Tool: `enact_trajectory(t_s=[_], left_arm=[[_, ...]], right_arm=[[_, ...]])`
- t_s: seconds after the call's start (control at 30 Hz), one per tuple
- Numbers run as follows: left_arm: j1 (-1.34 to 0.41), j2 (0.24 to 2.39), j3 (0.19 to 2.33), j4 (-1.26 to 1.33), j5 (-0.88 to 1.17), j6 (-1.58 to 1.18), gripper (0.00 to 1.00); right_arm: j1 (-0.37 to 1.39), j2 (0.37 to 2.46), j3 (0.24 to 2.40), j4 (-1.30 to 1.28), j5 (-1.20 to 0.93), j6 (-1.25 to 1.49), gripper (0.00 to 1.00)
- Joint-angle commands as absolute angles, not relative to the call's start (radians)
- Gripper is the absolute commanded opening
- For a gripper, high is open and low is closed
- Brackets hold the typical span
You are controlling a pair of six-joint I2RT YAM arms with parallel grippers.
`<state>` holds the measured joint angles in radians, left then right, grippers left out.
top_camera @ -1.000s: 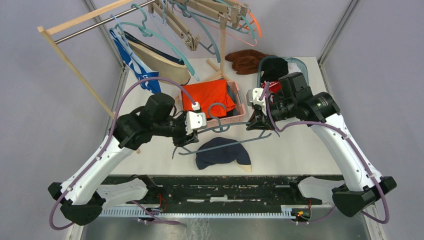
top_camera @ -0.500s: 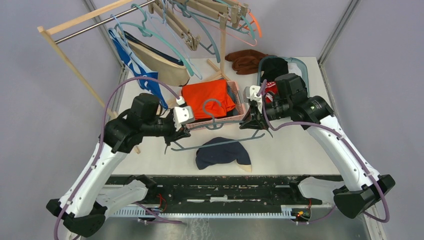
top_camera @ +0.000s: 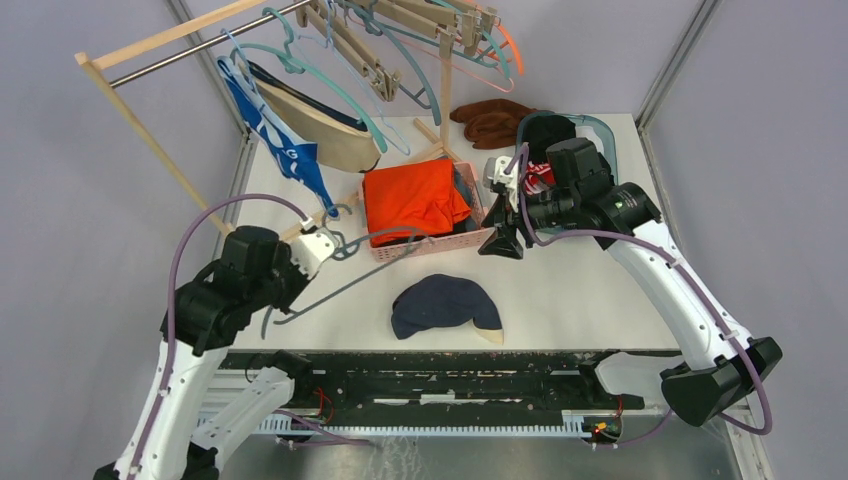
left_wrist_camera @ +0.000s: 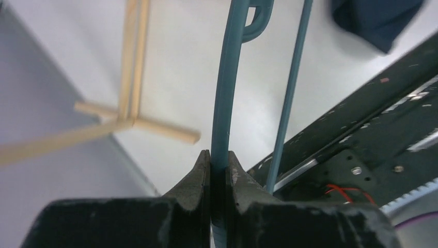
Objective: Remove the underwear clipped to the hanger
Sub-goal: Place the hanger on the clothesline.
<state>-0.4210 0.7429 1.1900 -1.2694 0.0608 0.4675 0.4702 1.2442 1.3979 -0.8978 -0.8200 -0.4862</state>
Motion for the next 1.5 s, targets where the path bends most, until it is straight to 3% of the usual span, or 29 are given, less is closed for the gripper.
enact_trajectory(t_s=[0.0, 0.27, 0.6, 0.9, 1.13, 1.27, 1.47], left_arm=[[-0.309, 0.725, 1.125, -1.275, -0.275, 0.427, 0.03], [-0.207, 0.678, 1.138, -1.312, -0.239, 0.424, 0.03], [-0.187, 0.567, 1.153, -1.423, -0.044, 0.489, 0.03], [-0.073, 0.599, 1.104, -1.319, -0.289, 0.436, 0.03], [-0.042, 0.678, 1.262, -1.203, -0.304, 0.390, 0.03], [-0.040, 0.724, 1.344, -1.079, -0.413, 0.338, 0.03], [0.005, 0.800, 1.454, -1.073, -0.476, 0.344, 0.03]], right_arm=[[0.470, 1.256, 1.441, -0.877, -0.799, -0.461, 0.64], [0.472, 1.273, 1.444, -0.878, -0.780, -0.469, 0.64], [0.474, 1.273, 1.420, -0.877, -0.775, -0.497, 0.64], [0.474, 1.266, 1.412, -0.881, -0.778, -0.500, 0.65], [0.475, 1.255, 1.398, -0.882, -0.778, -0.515, 0.65], [0.479, 1.253, 1.393, -0.886, -0.779, -0.523, 0.65], [0.488, 1.251, 1.385, -0.891, -0.776, -0.541, 0.65]])
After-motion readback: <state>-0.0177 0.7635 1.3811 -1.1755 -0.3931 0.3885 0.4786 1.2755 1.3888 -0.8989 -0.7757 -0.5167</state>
